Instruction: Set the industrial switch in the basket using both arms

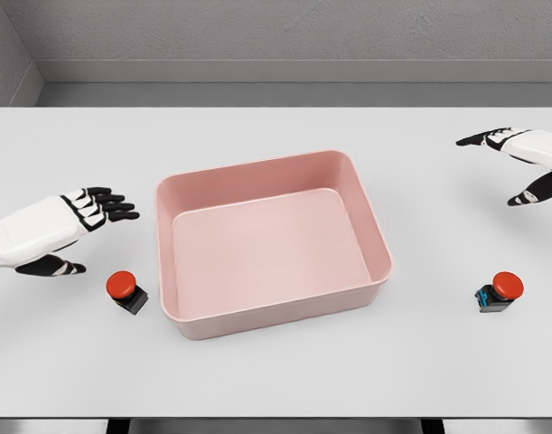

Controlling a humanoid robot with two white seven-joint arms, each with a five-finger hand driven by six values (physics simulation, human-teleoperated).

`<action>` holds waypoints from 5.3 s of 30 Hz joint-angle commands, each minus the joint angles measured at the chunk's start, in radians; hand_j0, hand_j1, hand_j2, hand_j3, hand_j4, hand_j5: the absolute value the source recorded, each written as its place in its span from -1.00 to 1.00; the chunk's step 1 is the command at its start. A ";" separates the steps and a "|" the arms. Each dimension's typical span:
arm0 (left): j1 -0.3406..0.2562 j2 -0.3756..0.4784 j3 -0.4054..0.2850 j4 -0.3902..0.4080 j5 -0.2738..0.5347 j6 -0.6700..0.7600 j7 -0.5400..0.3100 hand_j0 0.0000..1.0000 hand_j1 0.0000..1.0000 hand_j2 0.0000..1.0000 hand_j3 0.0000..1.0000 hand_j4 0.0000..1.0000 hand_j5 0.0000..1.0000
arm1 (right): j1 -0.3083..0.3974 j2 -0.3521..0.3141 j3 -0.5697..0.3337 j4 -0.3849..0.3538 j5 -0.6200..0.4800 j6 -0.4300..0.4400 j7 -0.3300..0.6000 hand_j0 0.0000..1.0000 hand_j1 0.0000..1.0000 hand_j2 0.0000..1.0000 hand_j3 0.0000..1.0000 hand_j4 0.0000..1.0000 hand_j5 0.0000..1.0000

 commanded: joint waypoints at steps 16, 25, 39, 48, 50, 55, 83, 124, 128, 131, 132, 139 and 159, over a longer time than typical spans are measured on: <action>0.098 -0.003 0.004 -0.011 -0.014 0.000 0.004 1.00 1.00 1.00 1.00 1.00 1.00 | 0.077 -0.150 0.063 -0.083 -0.004 0.002 -0.001 1.00 1.00 1.00 1.00 1.00 1.00; 0.103 -0.034 -0.001 -0.017 -0.043 0.000 0.007 1.00 1.00 1.00 1.00 1.00 1.00 | 0.146 -0.200 0.056 -0.082 -0.005 0.002 -0.040 1.00 1.00 1.00 1.00 1.00 1.00; 0.124 -0.034 0.002 -0.044 -0.046 0.000 0.007 1.00 1.00 1.00 1.00 1.00 1.00 | 0.236 -0.274 0.054 -0.203 -0.008 0.002 -0.059 1.00 1.00 1.00 1.00 1.00 1.00; 0.129 -0.037 0.000 -0.043 -0.047 0.000 0.007 0.94 0.94 0.94 0.94 0.94 0.94 | 0.261 -0.300 0.054 -0.316 -0.010 0.002 -0.059 1.00 1.00 1.00 1.00 1.00 1.00; 0.130 -0.037 0.000 -0.043 -0.049 0.000 0.004 0.91 0.91 0.91 0.91 0.91 0.91 | 0.273 -0.312 0.054 -0.336 -0.014 0.002 -0.059 1.00 1.00 1.00 1.00 1.00 1.00; 0.129 -0.046 0.008 -0.037 -0.050 0.000 0.004 0.87 0.87 0.87 0.87 0.87 0.87 | 0.276 -0.325 0.054 -0.359 -0.016 0.002 -0.059 1.00 1.00 1.00 1.00 1.00 1.00; 0.143 -0.075 0.000 -0.031 -0.084 0.000 0.002 0.30 0.30 0.30 0.30 0.30 0.30 | 0.318 -0.357 0.057 -0.471 -0.013 0.002 -0.053 0.96 0.96 0.96 0.96 0.96 0.96; 0.083 -0.037 0.131 -0.089 0.014 0.000 0.010 -0.12 -0.12 -0.12 -0.12 -0.12 -0.12 | 0.307 -0.354 0.051 -0.464 -0.014 0.002 -0.054 -0.10 -0.10 -0.10 -0.10 -0.10 -0.10; 0.054 -0.045 0.131 -0.089 0.025 0.000 0.010 -0.12 -0.12 -0.12 -0.12 -0.12 -0.12 | 0.307 -0.354 0.025 -0.464 -0.016 0.002 -0.059 -0.10 -0.10 -0.10 -0.10 -0.10 -0.10; 0.043 -0.048 0.132 -0.089 0.026 0.000 0.010 -0.12 -0.12 -0.12 -0.12 -0.12 -0.12 | 0.305 -0.351 0.023 -0.462 -0.019 0.002 -0.060 -0.11 -0.11 -0.11 -0.11 -0.11 -0.11; 0.041 -0.049 0.132 -0.089 0.026 0.000 0.010 -0.12 -0.12 -0.12 -0.12 -0.12 -0.12 | 0.305 -0.352 0.023 -0.462 -0.041 0.002 -0.059 -0.11 -0.11 -0.11 -0.11 -0.11 -0.11; 0.002 -0.072 0.129 -0.090 0.032 0.000 0.010 -0.12 -0.12 -0.12 -0.12 -0.12 -0.12 | 0.304 -0.351 0.000 -0.464 -0.065 0.002 -0.060 -0.11 -0.11 -0.11 -0.11 -0.11 -0.11; -0.069 -0.215 0.069 -0.089 0.019 0.000 0.002 -0.12 -0.12 -0.12 -0.12 -0.12 -0.12 | 0.255 -0.271 -0.012 -0.461 -0.103 0.002 -0.057 -0.14 -0.14 -0.14 -0.14 -0.14 -0.14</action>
